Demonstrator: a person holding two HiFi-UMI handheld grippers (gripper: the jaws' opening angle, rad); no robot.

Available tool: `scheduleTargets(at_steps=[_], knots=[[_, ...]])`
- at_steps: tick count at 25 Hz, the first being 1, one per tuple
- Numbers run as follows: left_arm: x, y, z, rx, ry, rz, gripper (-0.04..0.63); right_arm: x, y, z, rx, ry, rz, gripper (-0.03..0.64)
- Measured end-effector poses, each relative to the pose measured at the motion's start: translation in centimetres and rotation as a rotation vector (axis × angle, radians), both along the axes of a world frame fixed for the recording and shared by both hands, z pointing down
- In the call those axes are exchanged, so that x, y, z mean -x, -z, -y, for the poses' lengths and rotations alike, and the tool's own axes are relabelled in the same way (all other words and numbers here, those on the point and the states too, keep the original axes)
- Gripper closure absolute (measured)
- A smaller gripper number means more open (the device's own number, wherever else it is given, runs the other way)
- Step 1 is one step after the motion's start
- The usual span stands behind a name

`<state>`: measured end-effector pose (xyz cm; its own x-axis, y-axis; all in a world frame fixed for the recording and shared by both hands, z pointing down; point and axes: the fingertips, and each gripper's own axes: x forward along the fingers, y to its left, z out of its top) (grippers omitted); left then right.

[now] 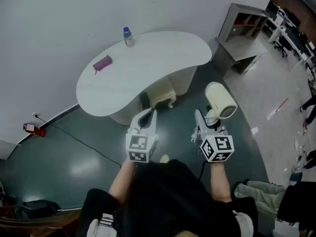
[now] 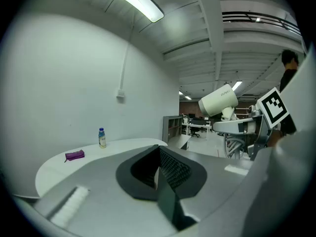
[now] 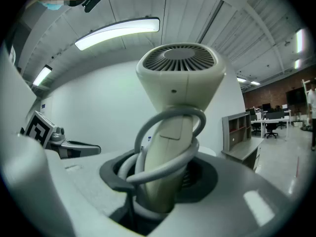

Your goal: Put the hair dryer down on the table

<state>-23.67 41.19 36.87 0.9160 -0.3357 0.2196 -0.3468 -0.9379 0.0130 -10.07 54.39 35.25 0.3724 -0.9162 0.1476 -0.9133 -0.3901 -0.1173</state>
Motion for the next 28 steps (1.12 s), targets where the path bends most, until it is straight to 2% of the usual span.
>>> scheduleTargets(at_steps=[8,17,28], knots=[[0.0,0.2,0.3,-0.005,-0.001,0.002,0.589,-0.2,0.4,0.1,-0.028,-0.006,0.038,0.423],[-0.8,-0.2,0.8,0.013,0.006,0.006,0.589,-0.8,-0.6,0.3,0.013,0.011,0.029,0.423],[-5.6,-0.7,4.6,0.021,-0.022,0.023,0.589,-4.7,-0.9,4.1,0.005,0.005,0.038,0.423]])
